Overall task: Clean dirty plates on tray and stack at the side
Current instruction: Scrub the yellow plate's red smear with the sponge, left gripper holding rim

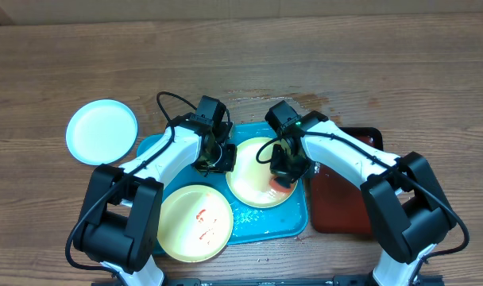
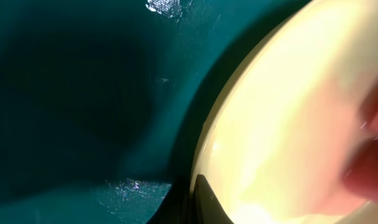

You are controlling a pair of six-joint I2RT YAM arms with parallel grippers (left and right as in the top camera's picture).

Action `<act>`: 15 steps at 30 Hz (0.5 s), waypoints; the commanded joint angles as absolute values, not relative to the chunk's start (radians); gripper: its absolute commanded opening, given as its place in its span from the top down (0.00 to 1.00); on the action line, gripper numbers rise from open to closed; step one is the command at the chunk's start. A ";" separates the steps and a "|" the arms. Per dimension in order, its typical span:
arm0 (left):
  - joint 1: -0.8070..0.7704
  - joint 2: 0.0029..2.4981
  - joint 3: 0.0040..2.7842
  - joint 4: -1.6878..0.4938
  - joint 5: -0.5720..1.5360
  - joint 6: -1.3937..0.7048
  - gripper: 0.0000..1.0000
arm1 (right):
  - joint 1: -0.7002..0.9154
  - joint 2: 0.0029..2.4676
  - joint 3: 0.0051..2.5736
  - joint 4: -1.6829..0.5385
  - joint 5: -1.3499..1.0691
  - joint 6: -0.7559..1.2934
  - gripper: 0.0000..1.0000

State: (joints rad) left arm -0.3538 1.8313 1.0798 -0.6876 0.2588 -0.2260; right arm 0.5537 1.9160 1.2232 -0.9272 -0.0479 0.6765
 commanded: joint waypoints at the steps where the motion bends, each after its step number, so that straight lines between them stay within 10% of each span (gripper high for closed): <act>1: -0.341 1.844 1.074 -0.703 0.157 -0.232 0.96 | 0.506 1.958 1.222 -0.926 0.250 0.672 0.96; 15: -0.342 1.844 1.074 -0.707 0.154 -0.205 0.96 | 0.506 1.958 1.327 -0.817 0.172 0.586 0.96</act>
State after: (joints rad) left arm -0.3531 1.8313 1.0809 -0.6876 0.2401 -0.2329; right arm 0.5404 1.9469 1.3025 -0.8402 0.1101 0.6174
